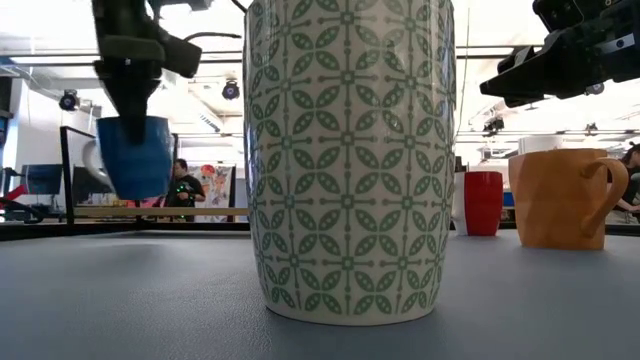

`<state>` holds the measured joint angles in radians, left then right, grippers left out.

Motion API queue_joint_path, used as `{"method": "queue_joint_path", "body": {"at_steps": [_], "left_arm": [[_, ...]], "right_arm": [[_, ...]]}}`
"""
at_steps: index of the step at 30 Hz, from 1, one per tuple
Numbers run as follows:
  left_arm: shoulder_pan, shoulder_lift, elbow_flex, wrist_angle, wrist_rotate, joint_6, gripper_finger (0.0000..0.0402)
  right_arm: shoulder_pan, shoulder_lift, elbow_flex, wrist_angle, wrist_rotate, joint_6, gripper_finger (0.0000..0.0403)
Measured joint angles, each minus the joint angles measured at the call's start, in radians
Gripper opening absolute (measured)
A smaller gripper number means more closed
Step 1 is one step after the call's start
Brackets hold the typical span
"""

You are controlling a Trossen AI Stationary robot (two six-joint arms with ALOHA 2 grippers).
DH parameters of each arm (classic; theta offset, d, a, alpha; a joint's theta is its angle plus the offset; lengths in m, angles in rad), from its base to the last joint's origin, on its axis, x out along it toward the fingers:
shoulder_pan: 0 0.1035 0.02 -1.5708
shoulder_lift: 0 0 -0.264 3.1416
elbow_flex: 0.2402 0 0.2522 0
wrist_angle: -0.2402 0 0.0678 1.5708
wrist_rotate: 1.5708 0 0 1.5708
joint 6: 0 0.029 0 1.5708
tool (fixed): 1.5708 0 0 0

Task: Place coffee mugs
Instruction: Put the blue mug on the shelf

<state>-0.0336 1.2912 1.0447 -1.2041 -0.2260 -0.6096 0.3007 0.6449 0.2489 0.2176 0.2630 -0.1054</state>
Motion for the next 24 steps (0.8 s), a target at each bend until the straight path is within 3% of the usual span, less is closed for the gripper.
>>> {"method": "queue_joint_path", "body": {"at_steps": [6, 11, 17, 24], "left_arm": [[0.237, -0.043, 0.0, -0.003, 0.015, 0.239, 0.0006], [0.445, -0.051, 0.012, -0.004, 0.09, 0.4, 0.0006], [0.603, -0.029, 0.022, -0.012, 0.131, 0.458, 0.0006], [0.713, -0.004, 0.023, -0.01, 0.135, 0.493, 0.0006]], "right_arm": [[0.0, 0.0, 0.0, 0.0, 0.0, 0.0, 0.005], [0.0, 0.0, 0.0, 0.0, 0.0, 0.0, 0.005], [0.0, 0.0, 0.0, 0.0, 0.0, 0.0, 0.005], [0.0, 0.0, 0.0, 0.0, 0.0, 0.0, 0.005]]}}
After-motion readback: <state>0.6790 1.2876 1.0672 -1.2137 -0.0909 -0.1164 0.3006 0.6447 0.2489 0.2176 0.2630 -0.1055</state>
